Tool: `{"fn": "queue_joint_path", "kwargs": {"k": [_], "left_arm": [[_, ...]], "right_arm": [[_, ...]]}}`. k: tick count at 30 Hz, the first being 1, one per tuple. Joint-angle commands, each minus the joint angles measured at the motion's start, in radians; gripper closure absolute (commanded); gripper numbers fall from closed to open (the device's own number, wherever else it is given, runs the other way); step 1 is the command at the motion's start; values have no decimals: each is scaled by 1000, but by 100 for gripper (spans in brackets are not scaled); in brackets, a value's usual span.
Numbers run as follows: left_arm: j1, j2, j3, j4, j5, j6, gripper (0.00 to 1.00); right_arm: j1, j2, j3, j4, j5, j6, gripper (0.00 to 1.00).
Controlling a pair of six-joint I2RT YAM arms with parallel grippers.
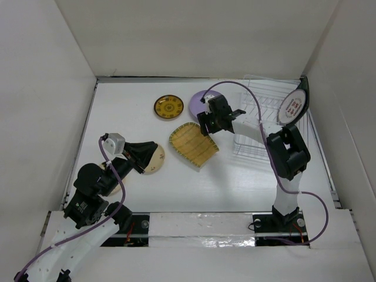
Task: Load the plates into the dish rack
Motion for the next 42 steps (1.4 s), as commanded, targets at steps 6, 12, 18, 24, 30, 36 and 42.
{"fn": "queue_joint_path", "kwargs": {"k": [6,12,18,24,30,36,42], "left_arm": [[-4,-3,-4,40,5,5,87],[-4,-21,-2,41,18,4,87],[-4,-47,-2,44,29,4,87],[-4,-56,-1,47,44,2,87],[-4,-81,1,47,53,1,87],[-4,-98,-1,46,58,-1,86],[-4,-95,1,44,55,-4,86]], "right_arm": [[24,45,-9,19,-163,37,49],[34,48,-32,27,-223,40,61],[25,-17,-80,73,-257,51,100],[-3,-310,-71,105,-182,80,100],[-170,-476,55,15,352,118,100],[-279,-467,117,37,873,-9,100],[-395,-406,133,165,1083,-199,100]]}}
